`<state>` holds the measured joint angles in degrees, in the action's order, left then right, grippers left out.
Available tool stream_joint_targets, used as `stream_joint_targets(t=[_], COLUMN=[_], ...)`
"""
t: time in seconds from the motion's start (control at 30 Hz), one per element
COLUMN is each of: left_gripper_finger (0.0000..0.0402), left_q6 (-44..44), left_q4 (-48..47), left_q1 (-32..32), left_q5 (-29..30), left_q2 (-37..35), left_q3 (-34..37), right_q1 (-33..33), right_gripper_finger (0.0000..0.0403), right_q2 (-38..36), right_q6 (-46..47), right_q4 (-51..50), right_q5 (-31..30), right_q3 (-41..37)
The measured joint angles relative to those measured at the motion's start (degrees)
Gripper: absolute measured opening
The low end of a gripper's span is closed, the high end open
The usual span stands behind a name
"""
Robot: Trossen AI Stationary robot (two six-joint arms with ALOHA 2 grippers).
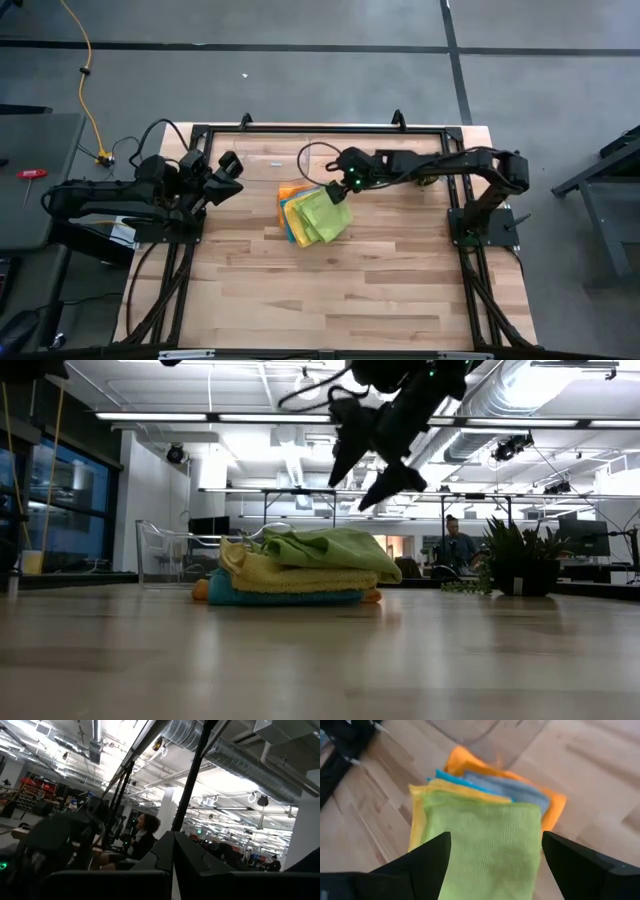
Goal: Fold microfiber towels
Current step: Stack the green towel on the yellow towel
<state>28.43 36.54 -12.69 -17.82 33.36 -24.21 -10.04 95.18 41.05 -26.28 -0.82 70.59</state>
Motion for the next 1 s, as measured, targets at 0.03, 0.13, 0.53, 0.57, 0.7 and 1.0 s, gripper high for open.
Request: stream_joint_targets(t=[0.03,0.13,0.53,0.57,0.7,1.0], left_gripper_finger=[0.0,0.0,0.0,0.0,0.0002,0.0083], left_q6=[-0.04,-0.05,-4.82,-9.05,-28.38,-54.91], left_q4=[-0.57,-4.67,-36.09,-38.83,-54.7,-61.49], left_q1=[0.0,0.01,6.45,7.92,12.62,15.39], left_q5=[0.0,0.38,9.08,9.05,13.25,27.78], left_q2=[-0.02,-0.02,19.55,22.63,34.52,52.11], left_q3=[0.0,0.0,-9.64,-11.73,-20.16,-27.4], right_q1=[0.0,0.08,1.5,1.45,1.44,1.44], right_gripper_finger=[0.0305,0.0305,0.0305,0.0305,0.0305,0.0305], right_q2=[-0.88,-3.51,-11.14,-11.54,-12.77,-13.24], right_q6=[-0.56,-2.42,-3.57,-3.56,-3.49,-2.14], right_q4=[-0.22,-1.64,-17.71,-18.2,-18.33,-18.56], right_q5=[-0.4,-0.66,-8.04,-8.17,-10.08,-11.21], right_q3=[0.0,0.0,-0.22,-0.25,-0.26,-0.26])
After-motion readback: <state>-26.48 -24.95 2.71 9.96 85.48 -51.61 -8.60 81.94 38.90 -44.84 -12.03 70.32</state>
